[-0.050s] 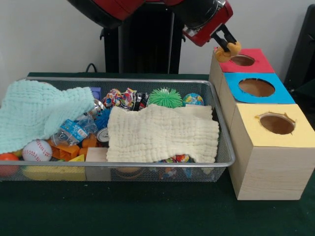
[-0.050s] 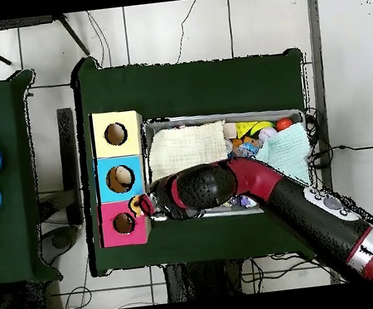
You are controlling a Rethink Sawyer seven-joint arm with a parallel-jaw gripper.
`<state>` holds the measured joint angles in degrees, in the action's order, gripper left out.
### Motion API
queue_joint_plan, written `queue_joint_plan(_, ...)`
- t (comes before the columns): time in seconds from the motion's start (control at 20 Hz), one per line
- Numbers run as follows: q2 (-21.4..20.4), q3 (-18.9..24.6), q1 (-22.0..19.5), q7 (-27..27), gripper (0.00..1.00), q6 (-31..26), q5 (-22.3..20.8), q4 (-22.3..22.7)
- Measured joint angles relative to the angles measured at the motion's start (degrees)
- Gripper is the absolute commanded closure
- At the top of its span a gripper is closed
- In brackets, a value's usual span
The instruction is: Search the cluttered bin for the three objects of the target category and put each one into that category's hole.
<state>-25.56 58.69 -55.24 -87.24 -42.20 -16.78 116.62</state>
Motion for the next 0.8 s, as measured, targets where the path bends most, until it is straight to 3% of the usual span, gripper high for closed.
queue_joint_plan(0.8, 4.5, -0.1, 1.8, 0.0, 1.00, 0.0, -1.6, 3.7)
